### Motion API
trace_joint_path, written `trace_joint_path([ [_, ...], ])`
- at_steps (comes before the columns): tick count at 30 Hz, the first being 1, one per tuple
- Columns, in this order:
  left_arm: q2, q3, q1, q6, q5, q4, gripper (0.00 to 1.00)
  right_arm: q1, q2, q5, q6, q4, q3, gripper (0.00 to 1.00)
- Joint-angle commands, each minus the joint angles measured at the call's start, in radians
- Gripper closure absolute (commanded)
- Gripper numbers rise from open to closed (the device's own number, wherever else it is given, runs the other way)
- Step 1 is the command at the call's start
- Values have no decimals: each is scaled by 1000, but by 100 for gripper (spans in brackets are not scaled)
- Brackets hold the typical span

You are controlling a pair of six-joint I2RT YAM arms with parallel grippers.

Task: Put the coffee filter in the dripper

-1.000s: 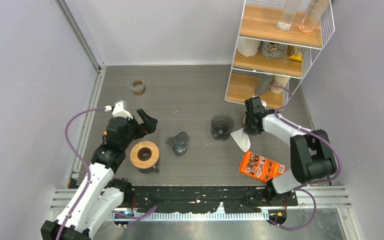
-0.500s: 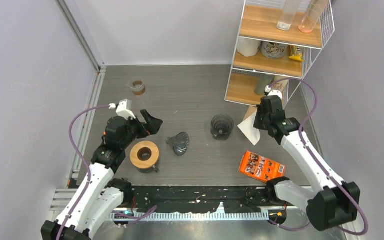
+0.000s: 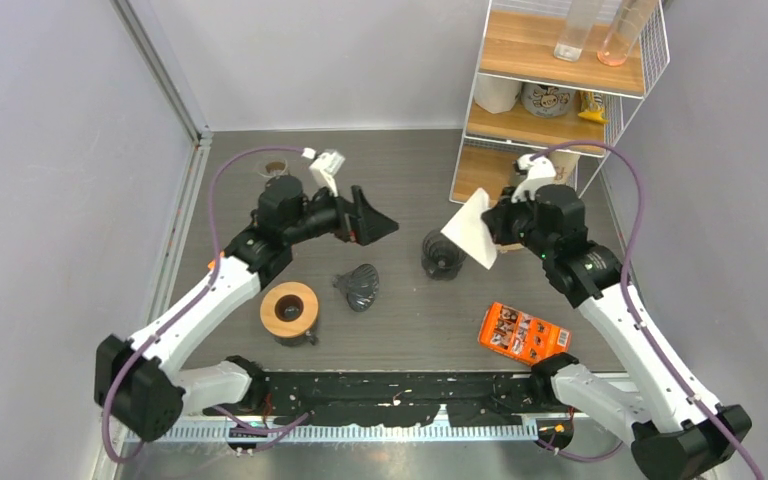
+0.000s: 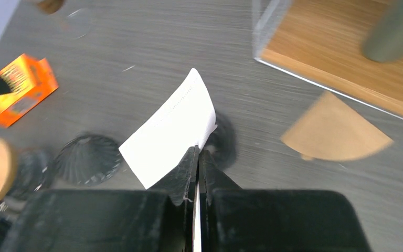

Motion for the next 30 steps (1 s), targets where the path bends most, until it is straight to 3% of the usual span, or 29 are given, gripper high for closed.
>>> trace_joint_path([
  [1, 149, 143, -94, 21, 108, 96, 0, 118, 48, -65, -19, 81, 78, 93],
  [9, 344, 232, -143, -72, 252, 235, 1, 192, 102, -183, 3, 171, 82, 93],
  [15, 390, 220, -153, -131, 315, 329, 17, 195, 107, -172, 30, 210, 69, 94],
  [18, 400, 219, -162, -134, 292, 328, 32, 196, 111, -193, 43, 237, 60, 93],
  [27, 394, 205, -163, -142, 227, 345, 100, 196, 109, -187, 56, 252, 37, 88],
  [30, 360, 180, -162, -95, 197, 330, 100, 197, 89, -169, 62, 255, 13, 71],
])
